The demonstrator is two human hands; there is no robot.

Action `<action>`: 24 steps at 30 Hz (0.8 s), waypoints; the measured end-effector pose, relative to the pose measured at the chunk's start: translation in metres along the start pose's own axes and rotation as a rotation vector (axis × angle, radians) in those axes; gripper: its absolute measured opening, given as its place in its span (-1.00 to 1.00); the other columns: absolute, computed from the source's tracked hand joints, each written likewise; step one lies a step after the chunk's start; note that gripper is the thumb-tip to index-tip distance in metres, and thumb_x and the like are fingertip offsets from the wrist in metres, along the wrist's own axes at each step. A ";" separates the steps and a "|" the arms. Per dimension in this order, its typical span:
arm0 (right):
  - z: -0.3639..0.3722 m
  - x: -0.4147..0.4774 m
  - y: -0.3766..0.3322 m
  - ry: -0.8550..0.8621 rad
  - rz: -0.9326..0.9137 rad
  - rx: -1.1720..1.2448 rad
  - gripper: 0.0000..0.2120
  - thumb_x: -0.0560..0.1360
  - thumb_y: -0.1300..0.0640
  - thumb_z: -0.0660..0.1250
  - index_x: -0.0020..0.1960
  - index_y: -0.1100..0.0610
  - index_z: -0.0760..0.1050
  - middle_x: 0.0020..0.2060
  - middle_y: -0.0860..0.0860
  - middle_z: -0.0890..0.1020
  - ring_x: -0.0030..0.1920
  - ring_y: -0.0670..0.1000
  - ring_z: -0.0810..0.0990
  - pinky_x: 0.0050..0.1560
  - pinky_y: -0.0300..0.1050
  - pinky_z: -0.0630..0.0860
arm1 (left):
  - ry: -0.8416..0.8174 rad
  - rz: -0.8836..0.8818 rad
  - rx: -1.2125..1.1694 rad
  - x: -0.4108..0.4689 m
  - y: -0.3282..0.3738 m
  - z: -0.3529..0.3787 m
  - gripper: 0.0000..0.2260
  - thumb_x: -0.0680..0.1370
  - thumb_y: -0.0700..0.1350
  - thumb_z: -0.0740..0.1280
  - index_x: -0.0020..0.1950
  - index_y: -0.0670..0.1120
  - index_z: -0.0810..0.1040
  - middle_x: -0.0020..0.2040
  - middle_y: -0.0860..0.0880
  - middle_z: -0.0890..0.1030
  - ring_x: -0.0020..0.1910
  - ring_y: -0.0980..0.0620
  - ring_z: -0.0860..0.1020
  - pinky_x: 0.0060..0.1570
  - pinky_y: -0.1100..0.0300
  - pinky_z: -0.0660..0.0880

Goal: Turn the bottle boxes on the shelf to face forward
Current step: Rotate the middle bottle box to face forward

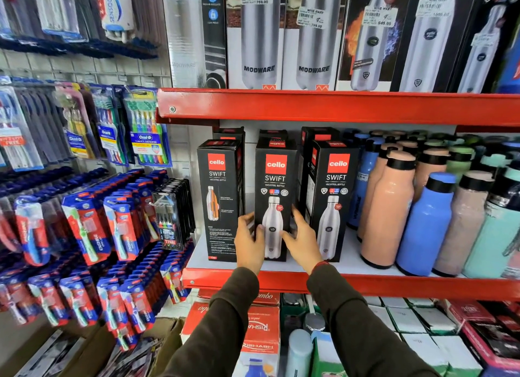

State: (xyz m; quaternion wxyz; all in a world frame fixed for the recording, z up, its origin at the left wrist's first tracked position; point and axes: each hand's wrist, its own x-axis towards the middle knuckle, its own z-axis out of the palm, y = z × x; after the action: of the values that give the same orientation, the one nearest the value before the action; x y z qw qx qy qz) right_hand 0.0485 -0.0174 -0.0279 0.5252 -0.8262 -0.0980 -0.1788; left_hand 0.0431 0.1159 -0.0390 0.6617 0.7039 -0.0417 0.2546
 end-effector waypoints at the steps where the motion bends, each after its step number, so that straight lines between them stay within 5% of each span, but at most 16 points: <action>1: 0.001 0.001 0.001 0.003 0.005 -0.008 -0.31 0.53 0.31 0.33 0.56 0.00 0.14 0.39 0.06 0.47 0.29 -0.18 0.39 0.25 -0.34 0.33 | -0.002 -0.005 0.000 0.000 -0.002 0.000 -0.74 0.61 -0.23 0.27 0.30 -0.15 0.40 0.15 0.01 0.51 0.22 0.04 0.52 0.21 0.26 0.40; 8: 0.005 0.004 0.007 0.000 0.012 0.006 -0.31 0.55 0.32 0.29 0.57 -0.02 0.11 0.44 0.08 0.43 0.43 0.04 0.42 0.42 -0.08 0.36 | 0.002 0.003 0.034 0.002 -0.007 0.001 -0.73 0.61 -0.21 0.27 0.31 -0.11 0.40 0.21 -0.02 0.54 0.28 0.01 0.52 0.31 0.14 0.44; 12: 0.005 0.004 0.010 0.013 0.022 -0.022 -0.35 0.57 0.30 0.26 0.57 0.01 0.12 0.42 0.10 0.46 0.38 0.04 0.46 0.32 -0.21 0.34 | 0.011 0.005 0.058 0.001 -0.009 0.004 -0.71 0.61 -0.24 0.26 0.33 -0.14 0.39 0.29 -0.08 0.54 0.31 -0.04 0.51 0.38 0.03 0.43; 16: 0.006 0.004 0.009 0.034 0.030 -0.026 -0.35 0.57 0.33 0.24 0.58 0.02 0.12 0.43 0.12 0.45 0.40 0.05 0.44 0.33 -0.23 0.31 | 0.020 0.003 0.069 0.000 -0.009 0.005 -0.71 0.60 -0.23 0.28 0.32 -0.13 0.40 0.22 0.02 0.52 0.26 0.03 0.51 0.33 0.08 0.45; 24: 0.012 -0.004 0.005 0.137 0.003 0.015 -0.41 0.55 0.37 0.26 0.52 0.06 0.23 0.42 0.12 0.42 0.45 0.07 0.39 0.45 0.10 0.37 | -0.031 0.012 0.099 -0.004 -0.012 0.003 -0.63 0.62 -0.24 0.24 0.43 -0.11 0.35 0.29 0.04 0.48 0.31 0.06 0.47 0.35 0.17 0.38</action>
State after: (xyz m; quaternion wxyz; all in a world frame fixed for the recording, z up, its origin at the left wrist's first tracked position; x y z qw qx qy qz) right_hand 0.0485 -0.0089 -0.0386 0.5372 -0.8081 -0.0620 -0.2334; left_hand 0.0456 0.1133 -0.0519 0.6237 0.7395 -0.0434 0.2494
